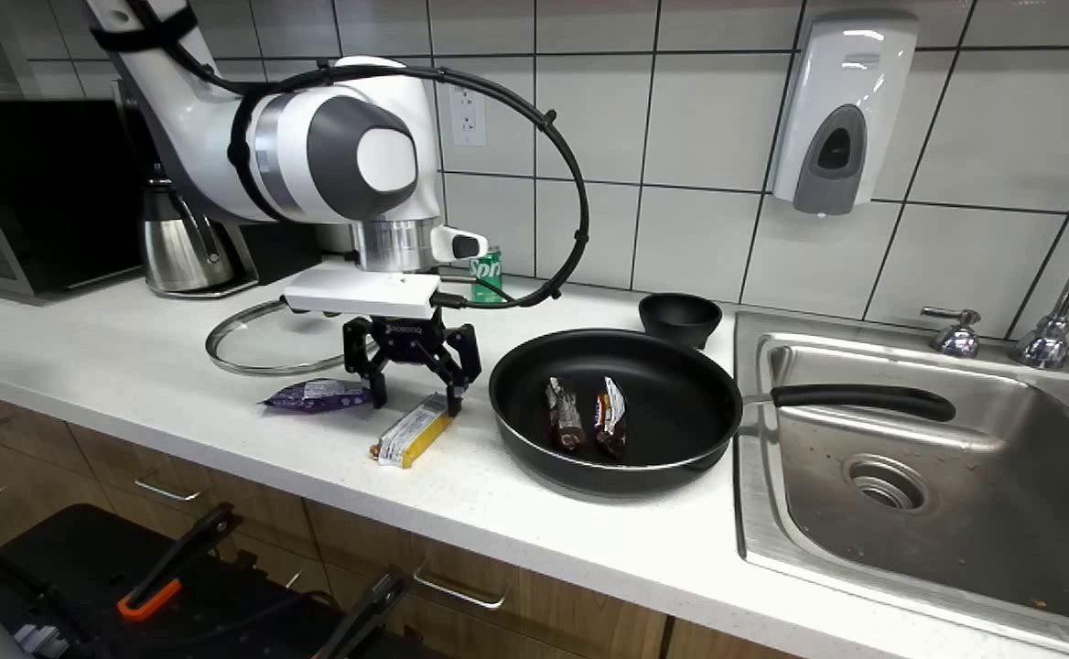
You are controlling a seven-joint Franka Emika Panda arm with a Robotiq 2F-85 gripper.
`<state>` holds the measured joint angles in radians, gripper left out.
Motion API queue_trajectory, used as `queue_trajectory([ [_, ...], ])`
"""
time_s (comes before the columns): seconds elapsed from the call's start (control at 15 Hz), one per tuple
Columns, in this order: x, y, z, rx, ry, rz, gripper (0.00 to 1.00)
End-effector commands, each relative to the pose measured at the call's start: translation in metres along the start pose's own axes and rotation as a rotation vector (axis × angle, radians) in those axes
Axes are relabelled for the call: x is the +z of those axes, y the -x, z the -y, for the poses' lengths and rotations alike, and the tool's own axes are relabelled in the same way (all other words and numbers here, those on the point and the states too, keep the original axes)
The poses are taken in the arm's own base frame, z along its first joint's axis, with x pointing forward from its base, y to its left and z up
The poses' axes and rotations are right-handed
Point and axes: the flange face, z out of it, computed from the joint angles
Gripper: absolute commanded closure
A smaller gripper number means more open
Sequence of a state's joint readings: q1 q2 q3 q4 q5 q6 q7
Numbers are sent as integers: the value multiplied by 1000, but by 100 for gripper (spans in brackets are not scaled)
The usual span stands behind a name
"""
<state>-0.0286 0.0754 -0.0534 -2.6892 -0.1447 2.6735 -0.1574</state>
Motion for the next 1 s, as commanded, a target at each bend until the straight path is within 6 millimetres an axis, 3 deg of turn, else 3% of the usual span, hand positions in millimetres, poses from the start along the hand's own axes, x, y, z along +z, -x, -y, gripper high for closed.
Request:
queue_trajectory([
  [0.0,-3,10,-3,7,5,-58,0],
  [0.8,1,27,3,24,-2,-92,0],
  [0.87,1,28,2,23,6,-90,25],
  [0.93,0,28,2,23,7,-90,26],
])
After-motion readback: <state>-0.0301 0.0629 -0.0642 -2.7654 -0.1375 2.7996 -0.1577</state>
